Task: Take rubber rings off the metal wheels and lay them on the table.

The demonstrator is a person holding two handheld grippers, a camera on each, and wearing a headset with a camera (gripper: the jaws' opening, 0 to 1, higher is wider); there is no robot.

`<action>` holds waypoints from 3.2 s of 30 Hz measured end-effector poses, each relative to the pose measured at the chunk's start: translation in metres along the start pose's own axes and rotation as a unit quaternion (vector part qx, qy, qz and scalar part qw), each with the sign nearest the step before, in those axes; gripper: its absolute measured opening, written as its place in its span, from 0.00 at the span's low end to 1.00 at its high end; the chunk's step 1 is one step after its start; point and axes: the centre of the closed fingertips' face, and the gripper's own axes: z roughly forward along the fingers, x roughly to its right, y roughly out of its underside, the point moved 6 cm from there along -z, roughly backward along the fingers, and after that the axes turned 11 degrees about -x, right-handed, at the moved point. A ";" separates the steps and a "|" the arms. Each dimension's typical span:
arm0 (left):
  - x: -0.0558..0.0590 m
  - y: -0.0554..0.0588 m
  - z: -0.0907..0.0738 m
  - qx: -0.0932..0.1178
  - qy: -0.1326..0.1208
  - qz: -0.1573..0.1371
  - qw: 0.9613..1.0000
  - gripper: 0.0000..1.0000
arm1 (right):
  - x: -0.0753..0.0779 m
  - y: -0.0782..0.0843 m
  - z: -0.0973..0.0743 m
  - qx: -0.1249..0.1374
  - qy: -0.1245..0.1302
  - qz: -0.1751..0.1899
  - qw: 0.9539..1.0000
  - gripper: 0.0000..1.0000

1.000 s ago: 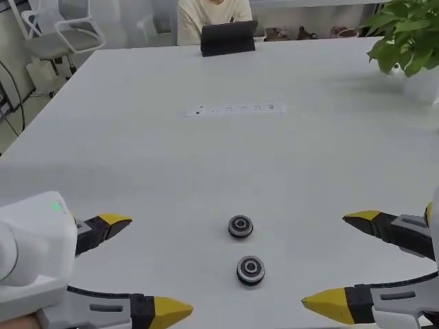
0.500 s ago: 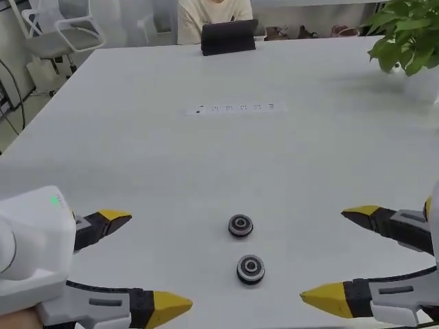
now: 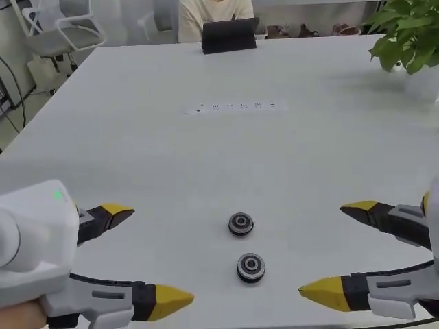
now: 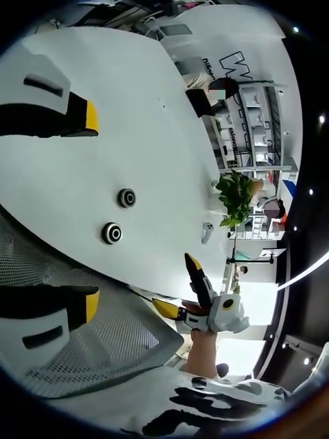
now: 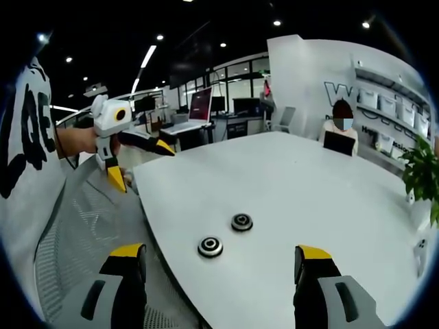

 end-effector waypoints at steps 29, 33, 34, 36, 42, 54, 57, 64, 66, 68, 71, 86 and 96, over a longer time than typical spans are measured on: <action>-0.010 -0.014 0.014 0.002 0.006 0.022 1.000 0.86 | 0.010 -0.009 0.013 -0.001 -0.006 -0.022 1.000 0.87; -0.010 -0.014 0.017 0.001 0.011 0.027 1.000 0.84 | 0.012 -0.008 0.016 -0.002 -0.009 -0.024 1.000 0.87; -0.010 -0.014 0.018 0.000 0.012 0.028 1.000 0.84 | 0.012 -0.008 0.016 -0.002 -0.009 -0.024 1.000 0.87; -0.011 -0.015 0.020 -0.001 0.013 0.031 0.999 0.84 | 0.013 -0.008 0.018 -0.002 -0.011 -0.026 1.000 0.86; -0.014 -0.016 0.026 -0.003 0.018 0.036 0.999 0.84 | 0.016 -0.007 0.023 -0.001 -0.015 -0.029 0.999 0.85; -0.013 -0.017 0.042 -0.005 0.039 0.045 0.998 0.81 | 0.016 -0.005 0.035 -0.001 -0.026 -0.030 0.999 0.82; -0.011 -0.018 0.046 -0.008 0.045 0.051 0.998 0.81 | 0.016 -0.003 0.039 -0.003 -0.029 -0.033 0.999 0.80; -0.008 -0.018 0.055 -0.012 0.058 0.055 0.997 0.79 | 0.017 0.002 0.045 -0.008 -0.035 -0.038 0.999 0.78; -0.007 -0.019 0.059 -0.012 0.061 0.057 0.996 0.78 | 0.017 0.004 0.047 -0.007 -0.037 -0.038 0.999 0.76; -0.006 -0.019 0.062 -0.013 0.065 0.058 0.996 0.77 | 0.016 0.007 0.050 -0.009 -0.039 -0.041 0.998 0.75; -0.006 -0.021 0.066 -0.014 0.069 0.064 0.996 0.76 | 0.015 0.009 0.054 -0.011 -0.041 -0.045 0.998 0.73; 0.001 -0.018 0.087 -0.022 0.090 0.090 0.992 0.68 | 0.013 0.020 0.068 -0.013 -0.052 -0.058 0.997 0.64; 0.006 -0.013 0.101 -0.035 0.107 0.103 0.988 0.62 | 0.014 0.023 0.075 -0.011 -0.061 -0.059 0.996 0.57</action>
